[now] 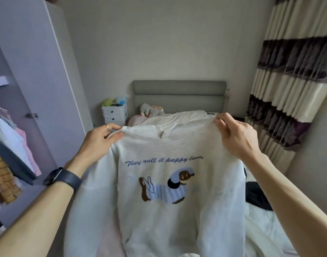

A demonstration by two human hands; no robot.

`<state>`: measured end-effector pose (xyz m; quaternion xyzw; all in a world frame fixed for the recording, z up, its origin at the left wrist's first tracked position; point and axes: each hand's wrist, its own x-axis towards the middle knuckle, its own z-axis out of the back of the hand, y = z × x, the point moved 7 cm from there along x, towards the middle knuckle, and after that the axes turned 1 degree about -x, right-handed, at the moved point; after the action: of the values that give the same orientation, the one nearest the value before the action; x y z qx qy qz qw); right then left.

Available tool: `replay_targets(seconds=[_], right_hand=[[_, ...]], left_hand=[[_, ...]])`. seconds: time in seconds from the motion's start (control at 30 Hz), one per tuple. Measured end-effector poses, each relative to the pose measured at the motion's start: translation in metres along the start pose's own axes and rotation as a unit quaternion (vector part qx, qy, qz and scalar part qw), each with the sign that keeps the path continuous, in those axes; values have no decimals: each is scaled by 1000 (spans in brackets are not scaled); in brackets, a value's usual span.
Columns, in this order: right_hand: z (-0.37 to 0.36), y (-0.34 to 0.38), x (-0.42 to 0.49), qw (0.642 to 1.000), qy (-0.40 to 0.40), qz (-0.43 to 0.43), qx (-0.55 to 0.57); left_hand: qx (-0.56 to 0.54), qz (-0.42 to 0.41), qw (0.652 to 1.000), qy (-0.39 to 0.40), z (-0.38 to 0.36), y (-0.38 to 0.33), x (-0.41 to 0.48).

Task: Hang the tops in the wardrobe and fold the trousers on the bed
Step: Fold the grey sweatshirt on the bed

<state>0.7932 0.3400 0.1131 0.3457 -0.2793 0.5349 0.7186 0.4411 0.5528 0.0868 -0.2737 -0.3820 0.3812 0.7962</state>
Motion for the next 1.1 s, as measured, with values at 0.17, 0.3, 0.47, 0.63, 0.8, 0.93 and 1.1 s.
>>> replay_targets(seconds=[0.17,0.3,0.47,0.63,0.8,0.93,1.1], right_hand=[[14,-18,-55,999,37,14,-13],[0,-24,-90,996,85,7,-9],[-34,-33,-98,990,138,-2,-10],[-98,-59,-68,987,156,-18,-34],[-189,-85,-10,985,160,-32,-53],[-276,-109,24,977,194,-64,-67],[-385,-145,22,953,254,-135,-99]], left_hand=[[43,25,998,35,-27,5,-44],[122,34,990,59,-47,27,-66],[140,48,987,63,-67,52,-63],[117,53,989,73,-102,82,-13],[86,59,992,74,-146,140,76],[63,88,989,96,-193,203,154],[75,152,975,146,-279,316,228]])
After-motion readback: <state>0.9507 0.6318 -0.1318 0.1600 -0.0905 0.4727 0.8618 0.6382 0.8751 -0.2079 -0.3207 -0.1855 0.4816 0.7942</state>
